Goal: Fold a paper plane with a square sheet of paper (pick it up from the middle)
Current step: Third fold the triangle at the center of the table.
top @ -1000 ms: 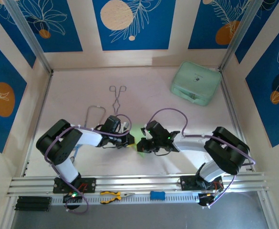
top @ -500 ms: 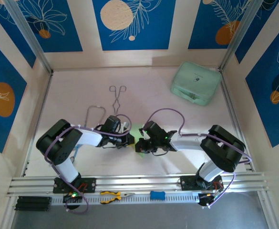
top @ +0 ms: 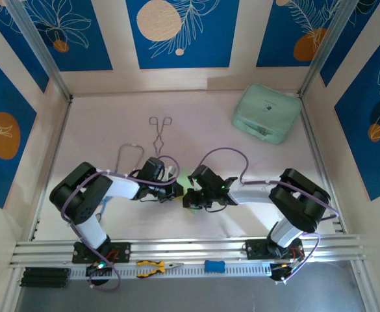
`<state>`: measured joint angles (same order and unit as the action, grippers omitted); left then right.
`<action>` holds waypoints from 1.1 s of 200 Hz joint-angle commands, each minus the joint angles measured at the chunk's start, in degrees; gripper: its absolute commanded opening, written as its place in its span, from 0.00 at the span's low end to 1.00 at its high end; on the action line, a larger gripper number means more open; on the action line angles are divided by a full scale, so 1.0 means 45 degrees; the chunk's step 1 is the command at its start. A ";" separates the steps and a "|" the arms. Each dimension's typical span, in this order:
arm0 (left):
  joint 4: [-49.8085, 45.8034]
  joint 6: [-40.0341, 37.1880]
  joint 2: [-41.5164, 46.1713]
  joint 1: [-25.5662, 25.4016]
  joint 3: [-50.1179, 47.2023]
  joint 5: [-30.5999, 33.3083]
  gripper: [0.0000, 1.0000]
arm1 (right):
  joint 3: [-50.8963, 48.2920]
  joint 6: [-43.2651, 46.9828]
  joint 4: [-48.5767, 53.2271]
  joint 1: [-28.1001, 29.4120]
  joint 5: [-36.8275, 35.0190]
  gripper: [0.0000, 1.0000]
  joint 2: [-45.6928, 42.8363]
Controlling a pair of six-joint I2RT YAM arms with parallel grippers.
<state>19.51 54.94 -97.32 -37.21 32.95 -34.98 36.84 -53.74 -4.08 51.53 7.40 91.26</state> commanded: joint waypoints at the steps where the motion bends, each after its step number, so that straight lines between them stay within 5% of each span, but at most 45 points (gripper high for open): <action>1: -0.0976 -0.0314 -0.0520 -0.0066 -0.0081 0.0387 0.00 | -0.0640 -0.0410 -0.0222 -0.0178 -0.0010 0.04 0.0129; 122: -0.1351 -0.0322 -0.0587 -0.0055 0.0013 0.0583 0.00 | -0.2548 -0.1075 -0.1827 -0.0318 0.0914 0.06 -0.1037; 220: -0.1386 -0.0355 -0.0543 -0.0056 0.0022 0.0555 0.00 | -0.3220 -0.1827 -0.0386 0.0312 0.0800 0.07 -0.2309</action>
<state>18.98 54.92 -97.76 -37.28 33.54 -35.38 23.90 -60.14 -10.66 51.94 10.33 82.70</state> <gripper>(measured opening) 0.064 0.072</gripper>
